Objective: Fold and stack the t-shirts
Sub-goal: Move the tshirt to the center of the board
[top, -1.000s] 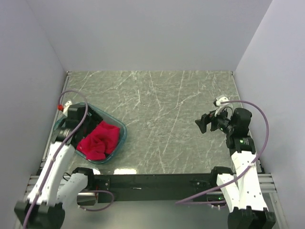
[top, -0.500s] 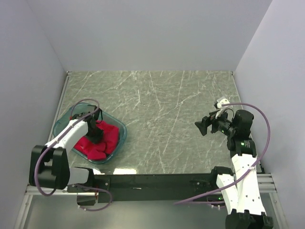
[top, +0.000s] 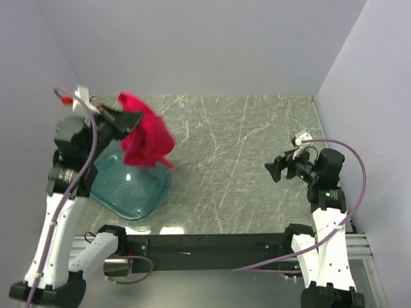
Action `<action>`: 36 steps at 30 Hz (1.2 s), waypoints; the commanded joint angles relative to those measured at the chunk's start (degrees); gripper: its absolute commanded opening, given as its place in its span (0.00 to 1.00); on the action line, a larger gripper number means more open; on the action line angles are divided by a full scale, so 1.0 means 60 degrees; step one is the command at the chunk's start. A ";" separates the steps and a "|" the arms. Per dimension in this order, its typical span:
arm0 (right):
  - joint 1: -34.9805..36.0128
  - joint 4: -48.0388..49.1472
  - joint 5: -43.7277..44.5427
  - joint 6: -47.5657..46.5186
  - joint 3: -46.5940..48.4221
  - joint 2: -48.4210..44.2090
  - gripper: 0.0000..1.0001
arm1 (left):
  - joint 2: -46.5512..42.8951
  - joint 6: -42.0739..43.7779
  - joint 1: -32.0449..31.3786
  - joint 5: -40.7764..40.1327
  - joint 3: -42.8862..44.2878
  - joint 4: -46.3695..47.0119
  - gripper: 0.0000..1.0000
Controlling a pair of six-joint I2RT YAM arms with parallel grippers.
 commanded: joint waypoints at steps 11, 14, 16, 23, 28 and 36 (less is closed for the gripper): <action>-0.0468 0.0304 0.0053 -0.0016 0.0036 -0.0020 1.00 | 0.3885 -0.1121 -0.2125 0.2903 0.5070 0.4115 0.01; -0.0585 0.0304 0.0024 -0.0016 0.0021 -0.0020 1.00 | 0.4150 -0.1019 -0.2535 0.2771 0.4749 0.4320 0.01; -0.0644 0.0304 -0.0006 -0.0016 0.0021 -0.0020 1.00 | 0.4296 -0.1048 -0.2799 0.2858 0.4181 0.4496 0.01; -0.0776 0.0303 -0.0050 -0.0016 0.0006 -0.0049 1.00 | 0.4721 -0.0011 -0.3385 0.3065 0.1483 0.4296 0.65; -0.0849 0.0260 -0.0108 -0.0089 -0.0023 -0.0034 1.00 | 0.4009 0.3461 -0.3796 -0.1018 0.1220 0.1656 0.99; -0.0849 -0.0077 -0.1541 -0.0778 -0.0169 -0.0004 1.00 | 0.1237 0.4113 -0.3796 -0.3628 -0.1035 0.1553 1.00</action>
